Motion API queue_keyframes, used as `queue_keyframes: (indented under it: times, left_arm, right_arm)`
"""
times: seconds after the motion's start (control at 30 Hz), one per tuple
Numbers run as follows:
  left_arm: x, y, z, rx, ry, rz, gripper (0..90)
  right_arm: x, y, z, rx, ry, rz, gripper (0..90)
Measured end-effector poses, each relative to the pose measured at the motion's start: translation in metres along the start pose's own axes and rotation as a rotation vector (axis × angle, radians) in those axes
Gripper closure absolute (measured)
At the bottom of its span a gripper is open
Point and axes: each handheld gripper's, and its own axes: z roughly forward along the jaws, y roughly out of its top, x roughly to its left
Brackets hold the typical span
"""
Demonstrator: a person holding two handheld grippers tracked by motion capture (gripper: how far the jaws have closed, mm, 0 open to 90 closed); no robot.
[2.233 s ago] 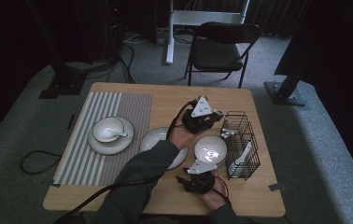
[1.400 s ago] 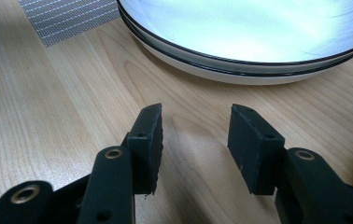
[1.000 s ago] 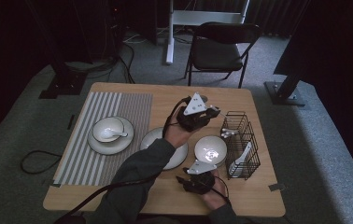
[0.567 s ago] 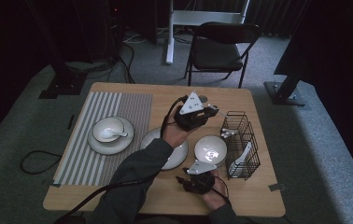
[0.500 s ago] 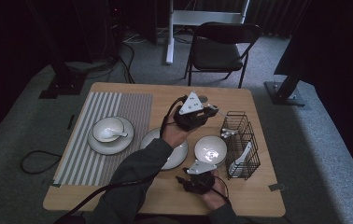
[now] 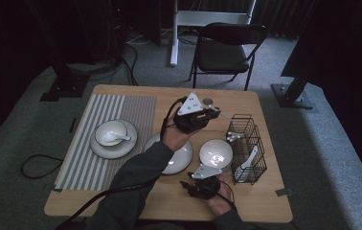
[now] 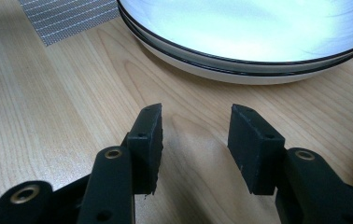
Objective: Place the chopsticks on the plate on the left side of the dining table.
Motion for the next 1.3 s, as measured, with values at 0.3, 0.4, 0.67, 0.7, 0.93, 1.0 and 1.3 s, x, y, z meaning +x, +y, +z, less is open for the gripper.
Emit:
queue_keyframes:
  times: [0.3, 0.4, 0.67, 0.7, 0.93, 1.0, 1.3]
  left_arm:
    - [0.002, 0.003, -0.010, -0.005, -0.005, 0.005, 84.9]
    - [0.004, 0.003, -0.014, -0.006, -0.005, 0.006, 85.0]
    - [0.005, 0.003, -0.023, -0.020, -0.006, -0.002, 84.9]
    - [0.005, 0.003, -0.025, -0.023, -0.008, -0.007, 84.9]
    - [0.008, 0.002, -0.032, -0.029, -0.008, -0.013, 85.0]
    - [0.008, 0.002, -0.034, -0.031, -0.007, -0.016, 85.0]
    - [0.010, 0.003, -0.047, -0.042, -0.001, -0.014, 85.0]
  right_arm:
    - [0.000, 0.000, 0.000, 0.001, 0.000, -0.001, 54.5]
    - [0.000, 0.000, 0.000, 0.001, 0.000, 0.000, 54.4]
    - [0.000, 0.000, 0.000, 0.002, -0.001, -0.002, 54.4]
    - [0.000, 0.000, 0.000, 0.002, -0.002, -0.003, 54.4]
    - [0.000, 0.000, 0.000, 0.003, -0.002, -0.003, 54.3]
    - [0.000, 0.000, 0.000, 0.003, -0.002, -0.003, 54.2]
    - [0.000, 0.001, 0.001, 0.006, -0.003, -0.007, 54.2]
